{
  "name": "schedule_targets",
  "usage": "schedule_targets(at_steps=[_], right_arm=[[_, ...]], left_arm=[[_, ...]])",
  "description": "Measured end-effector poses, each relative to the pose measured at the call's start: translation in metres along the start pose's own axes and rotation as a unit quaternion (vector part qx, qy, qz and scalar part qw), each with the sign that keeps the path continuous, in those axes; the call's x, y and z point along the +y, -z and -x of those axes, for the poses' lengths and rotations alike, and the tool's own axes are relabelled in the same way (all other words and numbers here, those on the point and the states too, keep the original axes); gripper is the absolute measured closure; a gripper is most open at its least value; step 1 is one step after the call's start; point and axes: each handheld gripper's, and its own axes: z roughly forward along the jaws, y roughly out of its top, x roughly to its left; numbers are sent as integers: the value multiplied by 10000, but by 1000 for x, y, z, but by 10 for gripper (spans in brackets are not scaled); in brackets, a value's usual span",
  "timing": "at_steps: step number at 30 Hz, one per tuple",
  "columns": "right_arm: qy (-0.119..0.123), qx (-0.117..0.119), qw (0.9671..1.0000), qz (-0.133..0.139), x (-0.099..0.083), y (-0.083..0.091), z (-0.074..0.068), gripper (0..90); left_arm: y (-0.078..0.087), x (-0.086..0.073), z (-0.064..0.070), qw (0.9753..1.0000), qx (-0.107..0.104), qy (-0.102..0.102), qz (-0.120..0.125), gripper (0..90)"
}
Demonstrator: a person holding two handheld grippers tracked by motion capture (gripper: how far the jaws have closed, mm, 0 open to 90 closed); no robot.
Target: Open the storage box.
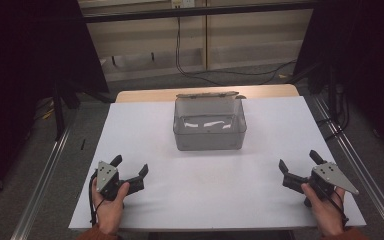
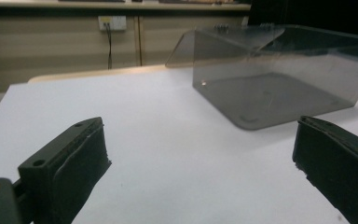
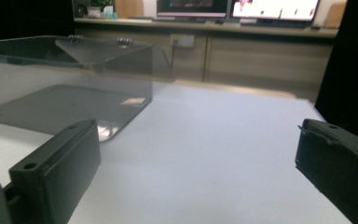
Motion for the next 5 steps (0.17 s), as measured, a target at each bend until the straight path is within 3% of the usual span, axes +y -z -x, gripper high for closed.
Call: schedule_targets(at_steps=[5], right_arm=[[-12, 80, 10000, -34, -1, -4, -2, 0]], left_arm=[[-1, 2, 1, 9999, -88, -21, 63, 29]])
